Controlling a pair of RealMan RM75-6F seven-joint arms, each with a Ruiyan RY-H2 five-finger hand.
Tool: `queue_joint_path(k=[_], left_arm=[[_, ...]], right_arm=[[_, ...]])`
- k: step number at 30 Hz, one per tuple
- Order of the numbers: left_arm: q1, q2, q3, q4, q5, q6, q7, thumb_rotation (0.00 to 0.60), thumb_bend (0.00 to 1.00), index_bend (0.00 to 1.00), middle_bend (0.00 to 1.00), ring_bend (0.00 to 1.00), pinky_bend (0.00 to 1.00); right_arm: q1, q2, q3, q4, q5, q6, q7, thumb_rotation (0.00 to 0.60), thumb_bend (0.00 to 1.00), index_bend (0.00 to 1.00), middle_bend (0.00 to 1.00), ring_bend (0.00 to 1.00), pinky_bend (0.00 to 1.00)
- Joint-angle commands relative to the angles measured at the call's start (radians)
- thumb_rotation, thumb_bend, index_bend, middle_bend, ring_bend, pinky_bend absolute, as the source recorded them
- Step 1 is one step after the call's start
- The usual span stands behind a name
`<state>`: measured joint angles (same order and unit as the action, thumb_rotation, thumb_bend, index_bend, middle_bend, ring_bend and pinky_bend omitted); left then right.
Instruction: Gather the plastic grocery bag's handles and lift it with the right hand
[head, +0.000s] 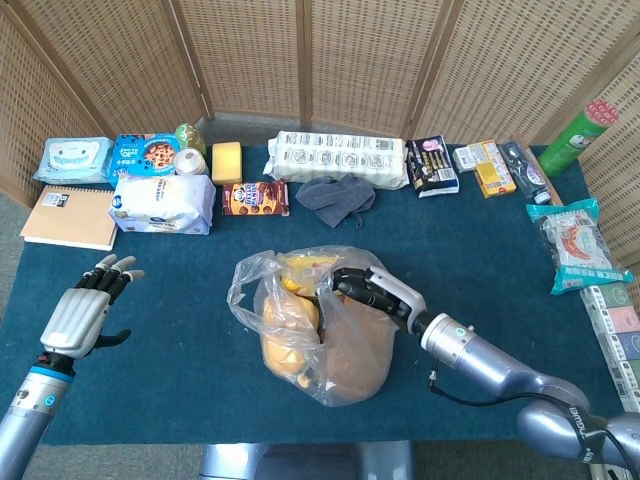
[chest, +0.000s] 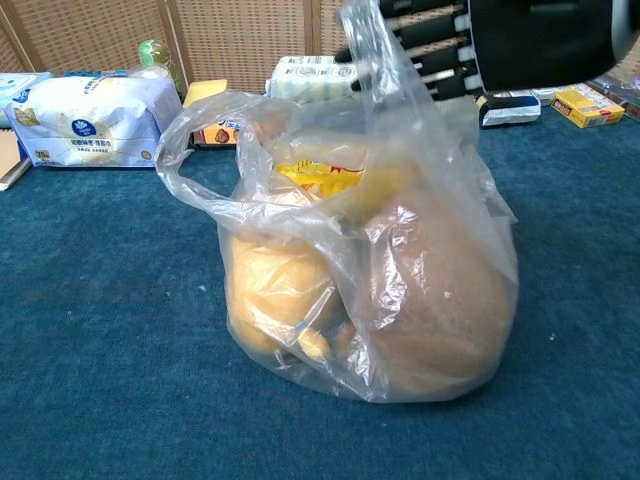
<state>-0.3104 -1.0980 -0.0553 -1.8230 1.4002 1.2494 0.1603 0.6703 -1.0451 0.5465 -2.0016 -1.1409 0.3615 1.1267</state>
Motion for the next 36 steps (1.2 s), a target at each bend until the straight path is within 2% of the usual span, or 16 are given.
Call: queue_joint_path(k=[1, 6, 10, 14, 21, 25, 29, 36], left_arm=[[-0.001, -0.001, 0.0, 0.002, -0.001, -0.001, -0.002, 0.6, 0.06, 0.19, 0.11, 0.04, 0.18], [-0.002, -0.002, -0.002, 0.002, -0.001, 0.001, -0.002, 0.6, 0.06, 0.19, 0.11, 0.04, 0.18], [-0.001, 0.0, 0.0, -0.002, 0.0, 0.002, 0.002, 0.6, 0.06, 0.19, 0.11, 0.04, 0.18], [0.0, 0.0, 0.001, -0.005, -0.003, 0.001, 0.007, 0.6, 0.06, 0.19, 0.11, 0.04, 0.18], [-0.001, 0.003, 0.001, -0.018, -0.008, 0.002, 0.026, 0.6, 0.06, 0.19, 0.11, 0.04, 0.18], [-0.001, 0.006, -0.001, -0.023, -0.013, 0.004, 0.032, 0.6, 0.06, 0.19, 0.11, 0.04, 0.18], [-0.003, 0.004, -0.002, -0.024, -0.015, 0.002, 0.035, 0.6, 0.06, 0.19, 0.11, 0.04, 0.18], [-0.006, 0.0, -0.003, -0.021, -0.023, -0.003, 0.037, 0.6, 0.06, 0.19, 0.11, 0.04, 0.18]], right_arm=[[-0.096, -0.016, 0.159, -0.036, -0.056, -0.114, 0.231, 0.203, 0.04, 0.37, 0.41, 0.38, 0.24], [-0.196, -0.061, 0.318, -0.05, -0.074, -0.199, 0.402, 0.201, 0.04, 0.37, 0.46, 0.45, 0.33], [-0.268, -0.095, 0.412, -0.035, -0.081, -0.274, 0.415, 0.199, 0.04, 0.37, 0.46, 0.45, 0.34], [-0.29, -0.111, 0.438, -0.002, -0.067, -0.368, 0.329, 0.201, 0.04, 0.39, 0.46, 0.44, 0.35], [-0.285, -0.157, 0.496, 0.079, 0.116, -0.597, 0.122, 0.197, 0.04, 0.47, 0.48, 0.49, 0.41], [-0.287, -0.181, 0.539, 0.141, 0.257, -0.728, -0.028, 0.201, 0.04, 0.5, 0.49, 0.49, 0.37], [-0.282, -0.199, 0.564, 0.185, 0.389, -0.799, -0.115, 0.201, 0.04, 0.5, 0.49, 0.49, 0.34], [-0.27, -0.196, 0.584, 0.229, 0.561, -0.879, -0.212, 0.203, 0.04, 0.49, 0.49, 0.49, 0.4]])
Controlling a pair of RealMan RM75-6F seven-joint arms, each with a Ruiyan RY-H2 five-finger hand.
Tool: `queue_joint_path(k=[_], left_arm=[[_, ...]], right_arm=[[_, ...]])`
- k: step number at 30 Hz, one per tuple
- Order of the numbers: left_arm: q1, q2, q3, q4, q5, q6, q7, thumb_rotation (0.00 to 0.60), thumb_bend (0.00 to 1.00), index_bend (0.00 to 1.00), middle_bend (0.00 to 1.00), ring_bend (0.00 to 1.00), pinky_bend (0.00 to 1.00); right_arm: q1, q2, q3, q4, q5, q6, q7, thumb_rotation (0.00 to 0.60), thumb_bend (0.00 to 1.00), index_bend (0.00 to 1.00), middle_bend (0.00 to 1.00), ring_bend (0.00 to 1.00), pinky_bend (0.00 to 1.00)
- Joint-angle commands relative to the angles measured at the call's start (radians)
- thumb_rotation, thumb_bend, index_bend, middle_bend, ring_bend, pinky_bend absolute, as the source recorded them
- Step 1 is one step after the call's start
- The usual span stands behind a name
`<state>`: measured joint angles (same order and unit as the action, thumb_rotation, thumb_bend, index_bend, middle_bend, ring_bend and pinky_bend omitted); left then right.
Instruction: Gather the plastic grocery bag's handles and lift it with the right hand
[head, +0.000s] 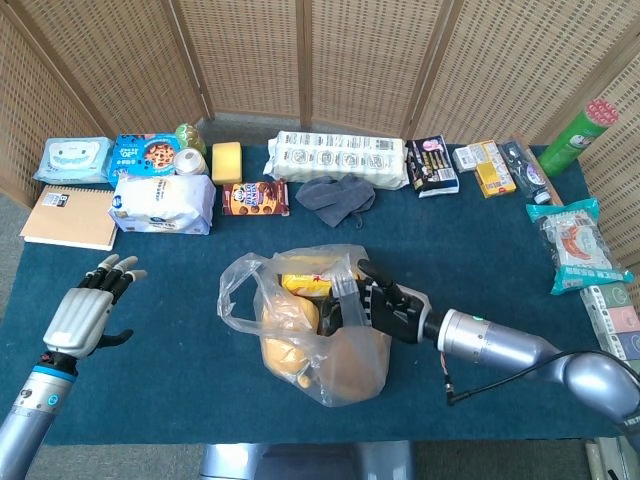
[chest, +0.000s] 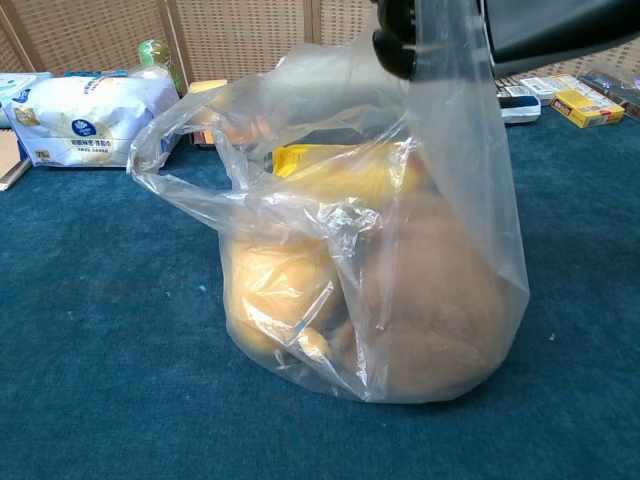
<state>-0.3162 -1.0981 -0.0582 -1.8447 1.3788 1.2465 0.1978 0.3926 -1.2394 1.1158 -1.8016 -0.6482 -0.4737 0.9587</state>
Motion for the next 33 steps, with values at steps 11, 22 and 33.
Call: queue_joint_path(k=[11, 22, 33], left_arm=[[0.0, -0.005, 0.0, 0.01, -0.004, -0.002, -0.012, 0.6, 0.06, 0.19, 0.11, 0.04, 0.18], [0.001, -0.005, -0.001, 0.005, 0.029, 0.019, -0.015, 0.6, 0.06, 0.19, 0.11, 0.04, 0.18], [-0.014, -0.01, -0.015, 0.016, 0.123, 0.066, -0.009, 0.6, 0.06, 0.19, 0.11, 0.05, 0.2]], right_arm=[[-0.009, 0.035, 0.035, 0.051, 0.242, -0.084, -0.119, 0.207, 0.04, 0.52, 0.55, 0.58, 0.57], [-0.064, 0.091, 0.054, 0.013, 0.321, 0.028, -0.148, 0.216, 0.16, 0.58, 0.64, 0.69, 0.68], [-0.164, 0.078, 0.093, -0.071, 0.305, 0.18, -0.253, 0.216, 0.17, 0.58, 0.64, 0.68, 0.67]])
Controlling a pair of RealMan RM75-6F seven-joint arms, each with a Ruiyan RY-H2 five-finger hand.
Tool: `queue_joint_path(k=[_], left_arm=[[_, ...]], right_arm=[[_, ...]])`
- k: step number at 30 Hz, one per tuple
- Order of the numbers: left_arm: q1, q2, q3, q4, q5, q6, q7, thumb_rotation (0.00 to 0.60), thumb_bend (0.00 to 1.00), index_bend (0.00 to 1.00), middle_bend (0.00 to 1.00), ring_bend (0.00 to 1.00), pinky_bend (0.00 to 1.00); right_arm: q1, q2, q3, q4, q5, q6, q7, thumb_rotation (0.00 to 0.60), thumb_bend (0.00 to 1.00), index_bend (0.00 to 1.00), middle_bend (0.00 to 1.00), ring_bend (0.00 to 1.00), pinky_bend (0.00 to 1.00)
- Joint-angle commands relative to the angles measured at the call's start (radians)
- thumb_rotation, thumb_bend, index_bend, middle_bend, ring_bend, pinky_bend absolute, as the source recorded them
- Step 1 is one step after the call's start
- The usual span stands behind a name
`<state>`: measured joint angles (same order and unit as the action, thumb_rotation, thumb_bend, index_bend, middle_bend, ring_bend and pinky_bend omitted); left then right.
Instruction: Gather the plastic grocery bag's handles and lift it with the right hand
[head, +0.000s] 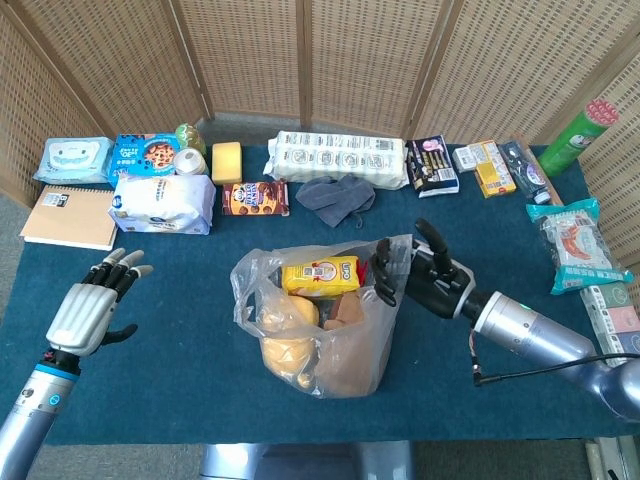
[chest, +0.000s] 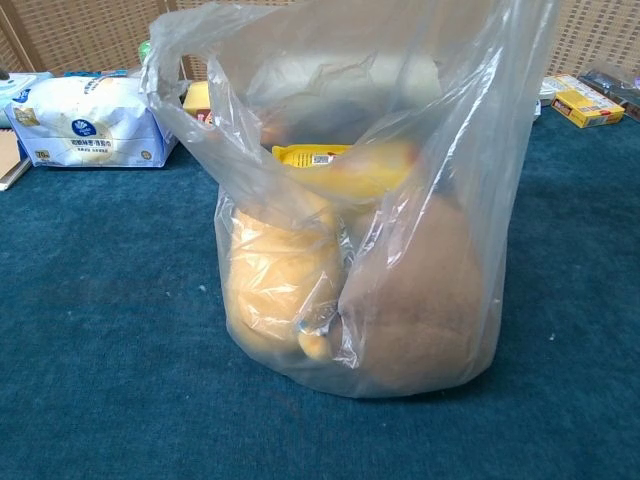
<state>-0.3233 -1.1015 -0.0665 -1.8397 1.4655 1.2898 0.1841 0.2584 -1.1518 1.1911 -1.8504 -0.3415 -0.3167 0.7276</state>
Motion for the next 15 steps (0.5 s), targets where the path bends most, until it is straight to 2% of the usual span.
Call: queue_joint_path(k=[1, 5, 10, 15], left_arm=[[-0.009, -0.01, -0.009, 0.017, 0.051, 0.029, 0.004, 0.6, 0.07, 0.19, 0.11, 0.06, 0.21], [-0.032, -0.023, -0.019, 0.045, 0.123, 0.049, -0.021, 0.6, 0.08, 0.19, 0.11, 0.07, 0.22], [-0.073, -0.039, -0.037, 0.09, 0.222, 0.074, -0.062, 0.6, 0.08, 0.19, 0.12, 0.07, 0.23], [-0.122, -0.062, -0.063, 0.127, 0.291, 0.095, -0.118, 0.6, 0.08, 0.19, 0.12, 0.07, 0.23]], right_arm=[[-0.037, -0.012, 0.024, -0.025, -0.001, 0.021, -0.027, 0.218, 0.17, 0.58, 0.64, 0.67, 0.66], [-0.062, -0.023, 0.044, -0.028, 0.006, 0.006, -0.043, 0.217, 0.17, 0.57, 0.62, 0.65, 0.63], [-0.082, -0.035, 0.057, -0.028, 0.009, -0.016, -0.065, 0.217, 0.17, 0.52, 0.58, 0.59, 0.54], [-0.089, -0.041, 0.064, -0.022, 0.02, -0.033, -0.073, 0.218, 0.17, 0.5, 0.55, 0.56, 0.52]])
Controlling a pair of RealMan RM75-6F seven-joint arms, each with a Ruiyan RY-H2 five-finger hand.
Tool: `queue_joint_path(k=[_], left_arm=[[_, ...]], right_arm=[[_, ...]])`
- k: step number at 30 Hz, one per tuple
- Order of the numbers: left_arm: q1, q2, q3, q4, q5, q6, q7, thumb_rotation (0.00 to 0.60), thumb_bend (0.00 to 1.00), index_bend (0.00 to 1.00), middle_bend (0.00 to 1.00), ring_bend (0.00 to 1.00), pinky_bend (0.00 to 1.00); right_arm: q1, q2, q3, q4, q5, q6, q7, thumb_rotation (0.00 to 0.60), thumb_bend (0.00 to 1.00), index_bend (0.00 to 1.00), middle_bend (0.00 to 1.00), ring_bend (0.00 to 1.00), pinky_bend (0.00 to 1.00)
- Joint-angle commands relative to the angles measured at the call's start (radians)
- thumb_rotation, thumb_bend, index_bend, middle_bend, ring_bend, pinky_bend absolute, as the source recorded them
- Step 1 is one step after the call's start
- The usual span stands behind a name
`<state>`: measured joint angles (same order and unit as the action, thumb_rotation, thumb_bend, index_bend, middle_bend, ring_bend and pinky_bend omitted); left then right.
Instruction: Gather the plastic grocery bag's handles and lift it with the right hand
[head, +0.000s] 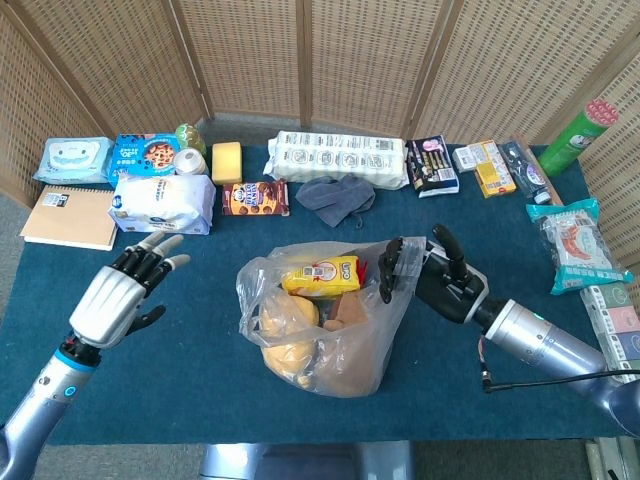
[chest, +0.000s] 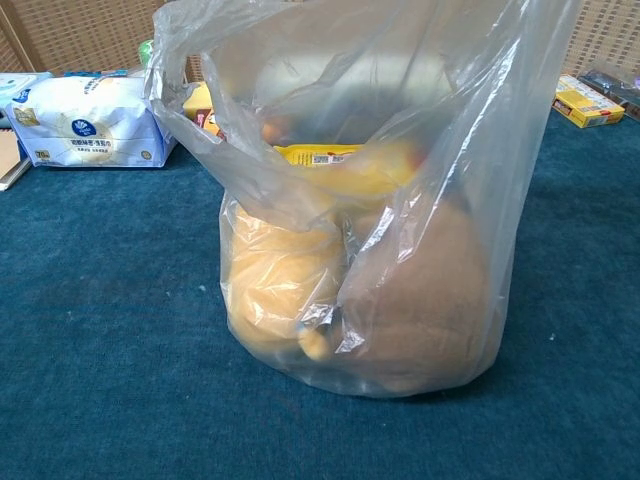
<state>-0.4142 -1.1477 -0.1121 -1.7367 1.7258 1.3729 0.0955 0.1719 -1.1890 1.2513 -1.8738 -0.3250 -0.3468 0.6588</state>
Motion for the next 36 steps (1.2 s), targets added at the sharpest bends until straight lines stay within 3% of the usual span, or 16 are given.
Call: queue_joint_path(k=[1, 13, 19, 25, 29, 36], left_arm=[[-0.041, -0.017, -0.022, 0.027, 0.037, 0.007, -0.031, 0.6, 0.08, 0.19, 0.12, 0.07, 0.23], [-0.19, -0.075, -0.079, 0.033, 0.061, -0.092, -0.041, 0.6, 0.08, 0.19, 0.13, 0.09, 0.25], [-0.251, -0.137, -0.095, 0.057, 0.061, -0.122, -0.031, 0.6, 0.08, 0.2, 0.18, 0.14, 0.28], [-0.308, -0.215, -0.114, 0.095, 0.042, -0.137, -0.062, 0.6, 0.12, 0.32, 0.26, 0.22, 0.32], [-0.333, -0.272, -0.13, 0.126, 0.025, -0.118, -0.084, 0.6, 0.16, 0.45, 0.43, 0.39, 0.4], [-0.35, -0.362, -0.168, 0.174, -0.018, -0.05, -0.131, 0.6, 0.22, 0.55, 0.55, 0.52, 0.46]], right_arm=[[-0.004, -0.005, 0.007, 0.002, 0.005, -0.005, -0.007, 0.22, 0.17, 0.5, 0.55, 0.56, 0.52], [-0.022, -0.025, 0.018, -0.003, 0.012, -0.003, -0.035, 0.218, 0.17, 0.49, 0.52, 0.53, 0.47], [-0.026, -0.04, 0.017, 0.003, 0.014, -0.009, -0.048, 0.213, 0.17, 0.49, 0.51, 0.51, 0.45], [-0.023, -0.051, 0.009, 0.007, 0.019, -0.015, -0.051, 0.214, 0.16, 0.49, 0.51, 0.51, 0.43], [-0.022, -0.054, 0.007, 0.008, 0.02, -0.017, -0.054, 0.215, 0.16, 0.48, 0.51, 0.5, 0.43], [-0.03, -0.056, 0.01, 0.011, 0.025, -0.022, -0.058, 0.21, 0.16, 0.48, 0.5, 0.5, 0.41]])
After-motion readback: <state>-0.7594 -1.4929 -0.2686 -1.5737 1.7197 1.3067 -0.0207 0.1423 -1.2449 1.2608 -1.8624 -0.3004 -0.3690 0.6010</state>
